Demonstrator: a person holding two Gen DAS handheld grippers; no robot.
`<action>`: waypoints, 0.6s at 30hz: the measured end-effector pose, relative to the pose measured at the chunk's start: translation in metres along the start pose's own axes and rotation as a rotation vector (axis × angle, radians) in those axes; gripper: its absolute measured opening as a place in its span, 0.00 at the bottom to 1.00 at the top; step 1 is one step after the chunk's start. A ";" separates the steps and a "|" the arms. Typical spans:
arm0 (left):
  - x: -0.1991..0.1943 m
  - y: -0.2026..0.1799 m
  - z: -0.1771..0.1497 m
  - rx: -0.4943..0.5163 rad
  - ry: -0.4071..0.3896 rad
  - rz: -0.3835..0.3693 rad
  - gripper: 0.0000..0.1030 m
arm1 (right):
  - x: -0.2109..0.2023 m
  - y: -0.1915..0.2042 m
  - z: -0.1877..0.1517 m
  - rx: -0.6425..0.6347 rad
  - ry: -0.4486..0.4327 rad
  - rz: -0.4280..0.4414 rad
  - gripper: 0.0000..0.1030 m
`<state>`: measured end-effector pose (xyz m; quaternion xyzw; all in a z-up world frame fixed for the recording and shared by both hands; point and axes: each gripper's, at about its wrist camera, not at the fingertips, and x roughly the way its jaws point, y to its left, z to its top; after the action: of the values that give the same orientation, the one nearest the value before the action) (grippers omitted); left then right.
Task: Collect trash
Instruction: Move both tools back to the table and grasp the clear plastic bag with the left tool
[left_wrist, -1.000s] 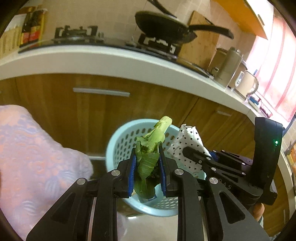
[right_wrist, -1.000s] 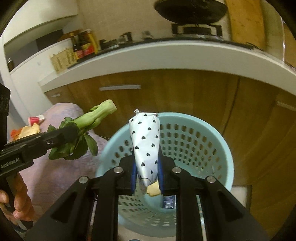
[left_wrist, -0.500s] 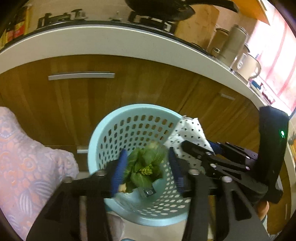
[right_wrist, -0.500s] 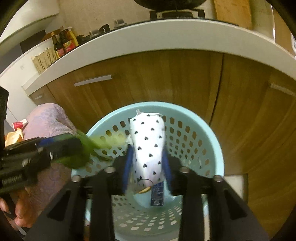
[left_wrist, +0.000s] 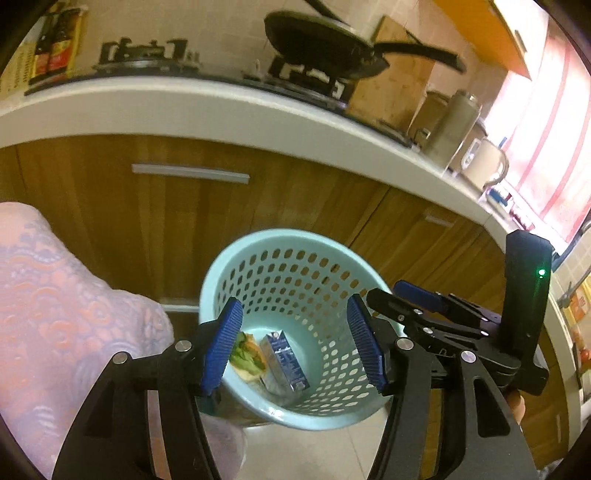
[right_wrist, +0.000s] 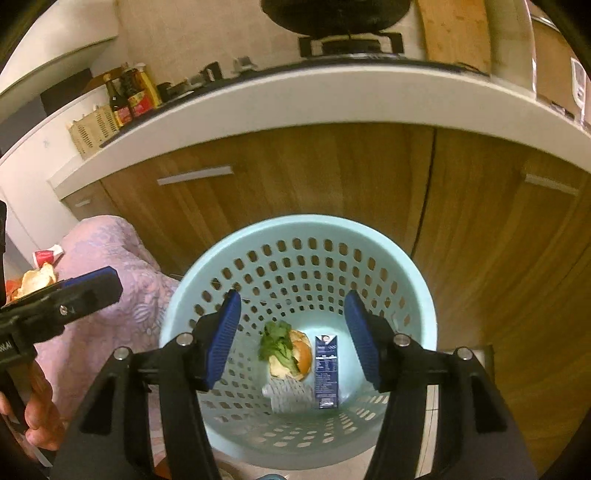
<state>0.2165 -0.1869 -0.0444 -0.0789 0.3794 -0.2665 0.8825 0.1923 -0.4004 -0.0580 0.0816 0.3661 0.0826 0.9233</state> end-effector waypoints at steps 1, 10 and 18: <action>-0.006 0.000 0.000 0.005 -0.005 -0.007 0.56 | -0.002 0.005 0.001 -0.008 -0.003 0.007 0.53; -0.089 0.010 -0.019 0.041 -0.115 0.080 0.70 | -0.025 0.072 0.006 -0.109 -0.056 0.098 0.53; -0.175 0.052 -0.053 -0.010 -0.205 0.239 0.79 | -0.034 0.153 0.009 -0.170 -0.081 0.252 0.53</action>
<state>0.1001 -0.0470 0.0111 -0.0646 0.2954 -0.1483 0.9416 0.1595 -0.2591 0.0033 0.0519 0.3073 0.2253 0.9231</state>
